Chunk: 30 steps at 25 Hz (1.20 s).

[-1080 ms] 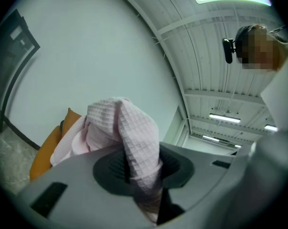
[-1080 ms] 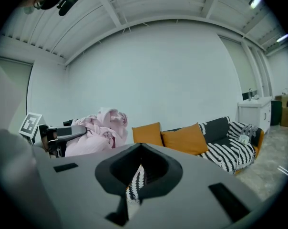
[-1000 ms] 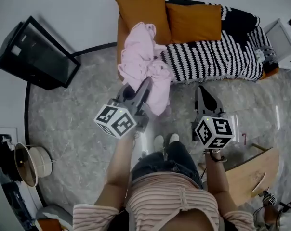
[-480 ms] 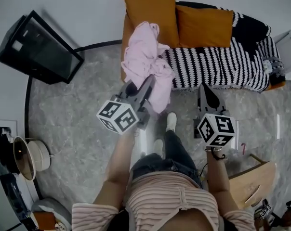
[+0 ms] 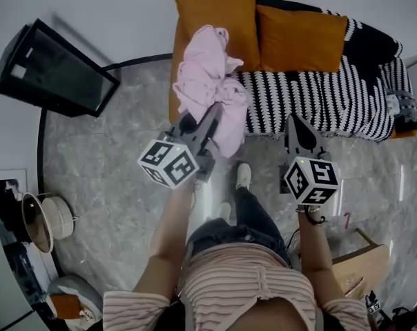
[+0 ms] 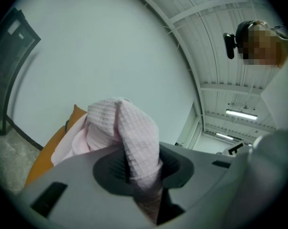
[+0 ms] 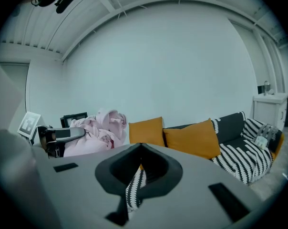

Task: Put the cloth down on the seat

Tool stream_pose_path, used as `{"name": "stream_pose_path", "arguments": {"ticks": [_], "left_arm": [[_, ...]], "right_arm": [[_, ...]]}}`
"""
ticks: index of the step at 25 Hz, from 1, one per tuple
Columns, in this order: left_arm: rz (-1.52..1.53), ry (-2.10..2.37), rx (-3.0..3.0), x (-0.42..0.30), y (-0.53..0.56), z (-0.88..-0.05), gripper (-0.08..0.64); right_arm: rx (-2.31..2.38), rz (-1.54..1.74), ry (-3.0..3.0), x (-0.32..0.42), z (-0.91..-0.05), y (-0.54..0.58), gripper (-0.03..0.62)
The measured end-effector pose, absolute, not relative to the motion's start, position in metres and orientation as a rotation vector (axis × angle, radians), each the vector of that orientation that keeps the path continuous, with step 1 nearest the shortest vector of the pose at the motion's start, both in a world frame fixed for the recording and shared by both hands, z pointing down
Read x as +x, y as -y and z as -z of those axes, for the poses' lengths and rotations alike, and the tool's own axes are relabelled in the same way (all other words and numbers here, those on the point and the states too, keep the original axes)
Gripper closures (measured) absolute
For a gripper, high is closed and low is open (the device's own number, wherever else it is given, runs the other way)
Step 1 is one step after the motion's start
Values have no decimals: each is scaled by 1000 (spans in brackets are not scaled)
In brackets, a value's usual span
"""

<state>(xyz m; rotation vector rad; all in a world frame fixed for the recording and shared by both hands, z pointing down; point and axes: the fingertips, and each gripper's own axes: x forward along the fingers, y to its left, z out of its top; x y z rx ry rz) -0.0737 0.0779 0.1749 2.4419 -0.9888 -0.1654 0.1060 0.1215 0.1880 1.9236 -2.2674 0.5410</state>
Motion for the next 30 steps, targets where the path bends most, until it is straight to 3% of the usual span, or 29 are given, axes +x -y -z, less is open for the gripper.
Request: {"name": "stream_pose_path", "arguments": {"ticks": [11,30], "left_arm": [[100,1047,2368,-40,-3,-208,454],[-31,1109,2248,-31,61,-296,454]], "right_arm": [[1817,-619,2263,137,-221,-37,584],[1636,-698,2243,125,-301,23,584]]}}
